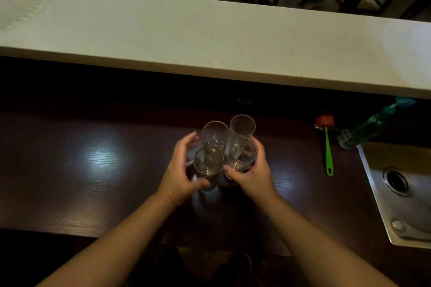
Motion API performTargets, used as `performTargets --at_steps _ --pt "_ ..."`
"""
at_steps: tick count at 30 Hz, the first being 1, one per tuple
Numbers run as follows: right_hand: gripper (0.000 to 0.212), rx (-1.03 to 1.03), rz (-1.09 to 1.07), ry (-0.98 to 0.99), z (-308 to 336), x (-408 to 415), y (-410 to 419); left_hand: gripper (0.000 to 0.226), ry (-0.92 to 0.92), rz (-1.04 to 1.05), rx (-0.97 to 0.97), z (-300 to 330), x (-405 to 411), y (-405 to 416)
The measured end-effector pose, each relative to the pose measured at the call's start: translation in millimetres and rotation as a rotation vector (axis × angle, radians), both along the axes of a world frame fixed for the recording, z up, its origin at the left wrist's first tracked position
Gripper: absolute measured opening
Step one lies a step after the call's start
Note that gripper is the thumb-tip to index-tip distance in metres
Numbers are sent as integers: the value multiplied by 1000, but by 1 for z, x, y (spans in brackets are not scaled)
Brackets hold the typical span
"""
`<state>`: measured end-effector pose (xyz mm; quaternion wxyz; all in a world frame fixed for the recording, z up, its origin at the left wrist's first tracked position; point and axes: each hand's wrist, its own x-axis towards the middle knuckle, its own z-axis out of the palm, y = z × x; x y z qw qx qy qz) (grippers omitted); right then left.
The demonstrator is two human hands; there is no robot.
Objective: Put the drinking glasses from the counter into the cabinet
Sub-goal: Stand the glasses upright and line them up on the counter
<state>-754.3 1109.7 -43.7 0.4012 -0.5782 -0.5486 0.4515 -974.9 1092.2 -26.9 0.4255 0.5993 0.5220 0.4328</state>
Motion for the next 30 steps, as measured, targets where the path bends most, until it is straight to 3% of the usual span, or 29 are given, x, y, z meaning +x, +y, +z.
performTargets --at_steps 2,3,6,10,18,25,28,30 --pt "97 22 -17 -9 -1 0 -1 122 191 19 79 -11 10 -19" --pt "93 31 -23 -7 -1 0 -1 115 225 61 90 -14 17 -25" --pt "78 85 -44 -9 -1 4 1 85 186 218 36 -15 26 -31" --pt "62 26 -98 -64 0 18 5 77 173 239 36 -15 16 -28" --pt "59 23 -155 -101 3 41 30 77 142 337 -28 -20 -22 -4" --pt "63 23 -88 -86 17 48 50 77 88 269 -59 -22 -31 26" --pt "68 -2 -50 -51 21 48 53 90 99 248 -69 -17 -31 30" --pt "78 -24 -34 -39 22 47 51 120 117 241 -90 -13 -24 27"
